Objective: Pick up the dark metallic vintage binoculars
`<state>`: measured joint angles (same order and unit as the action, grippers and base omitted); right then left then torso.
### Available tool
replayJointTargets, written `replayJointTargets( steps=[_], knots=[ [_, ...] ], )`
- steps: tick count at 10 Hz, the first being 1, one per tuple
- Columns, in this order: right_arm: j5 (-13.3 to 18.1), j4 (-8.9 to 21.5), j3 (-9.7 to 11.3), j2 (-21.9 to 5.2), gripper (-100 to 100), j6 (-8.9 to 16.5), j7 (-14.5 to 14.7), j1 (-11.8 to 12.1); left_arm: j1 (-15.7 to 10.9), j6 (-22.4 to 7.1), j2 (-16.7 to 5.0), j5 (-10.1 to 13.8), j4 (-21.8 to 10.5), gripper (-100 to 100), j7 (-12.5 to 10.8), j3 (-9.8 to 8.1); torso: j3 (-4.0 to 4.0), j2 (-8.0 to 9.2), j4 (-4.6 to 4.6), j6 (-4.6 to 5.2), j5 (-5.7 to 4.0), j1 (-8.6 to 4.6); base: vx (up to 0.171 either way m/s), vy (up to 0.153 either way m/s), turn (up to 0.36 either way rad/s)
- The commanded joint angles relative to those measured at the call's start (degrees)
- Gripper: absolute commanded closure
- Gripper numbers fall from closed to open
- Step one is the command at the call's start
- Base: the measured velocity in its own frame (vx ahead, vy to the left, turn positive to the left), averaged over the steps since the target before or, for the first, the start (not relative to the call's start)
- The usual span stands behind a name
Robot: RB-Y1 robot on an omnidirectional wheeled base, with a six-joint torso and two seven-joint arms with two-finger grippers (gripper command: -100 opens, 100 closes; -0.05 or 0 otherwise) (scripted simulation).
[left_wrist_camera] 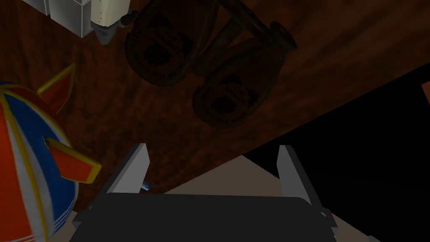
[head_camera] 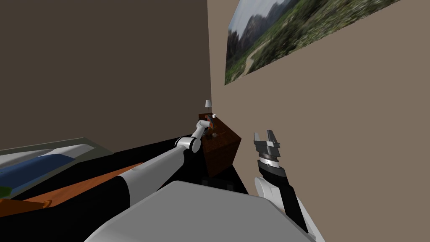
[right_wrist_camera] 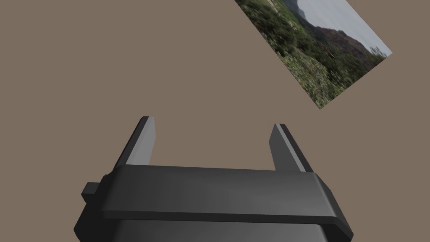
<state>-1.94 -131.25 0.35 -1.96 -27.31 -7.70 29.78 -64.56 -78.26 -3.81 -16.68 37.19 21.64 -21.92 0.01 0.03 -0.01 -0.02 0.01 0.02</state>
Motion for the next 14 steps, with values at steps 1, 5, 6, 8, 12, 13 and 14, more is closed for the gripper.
replayJointTargets(
  steps=[1, 5, 6, 8, 12, 13, 14],
  knots=[
    [0.0, 0.0, 0.0, 0.0, 0, 0.0, 0.0, 0.0, -0.15, -1.3, 1.46, -0.4, -1.8, -100, 0.15, -0.22, 0.0, 0.0, 0.0, 0.0, 0.0, 0.0, -0.004, -0.004, -0.033],
    [0.0, 0.0, 0.0, 0.0, 0, 0.0, 0.0, 0.0, 1.11, 0.7, 1.29, -0.07, -2.54, -100, -0.27, 0.37, 0.0, -0.01, 0.0, -0.02, 0.01, 0.03, 0.006, 0.0, -0.003],
    [0.0, 0.0, 0.0, 0.0, 0, 0.0, 0.0, 0.0, 1.77, 1.62, 1.3, 0.07, -2.89, -100, -0.46, 0.66, -0.05, -0.09, -0.02, -0.02, 0.01, 0.05, 0.046, 0.004, -0.017],
    [0.0, 0.0, 0.0, 0.0, 0, 0.0, 0.0, 0.0, 1.36, 1.08, 1.29, -0.02, -2.69, 100, -0.34, 0.49, -0.06, -0.1, -0.03, -0.02, 0.01, 0.04, 0.008, 0.0, -0.001],
    [0.0, 0.0, 0.0, 0.0, 0, 0.0, 0.0, 0.0, 1.39, 0.99, 1.28, -0.04, -2.74, 100, -0.28, 0.5, -0.06, -0.12, -0.01, 0.01, 0.02, 0.02, 0.0, 0.0, 0.0],
    [0.0, 0.0, 0.0, 0.0, 0, 0.0, 0.0, 0.0, 1.39, 0.99, 1.28, -0.03, -2.74, 0, -0.3, 0.49, -0.07, -0.12, -0.01, 0.02, 0.02, 0.02, 0.0, 0.0, 0.0],
    [0.0, 0.0, 0.0, 0.0, 0, 0.0, 0.0, 0.0, 0.01, -0.84, 1.28, -0.3, -1.95, 100, 0.06, -0.11, -0.07, -0.12, -0.01, 0.02, 0.02, 0.01, -0.025, 0.002, 0.015]
  ],
)
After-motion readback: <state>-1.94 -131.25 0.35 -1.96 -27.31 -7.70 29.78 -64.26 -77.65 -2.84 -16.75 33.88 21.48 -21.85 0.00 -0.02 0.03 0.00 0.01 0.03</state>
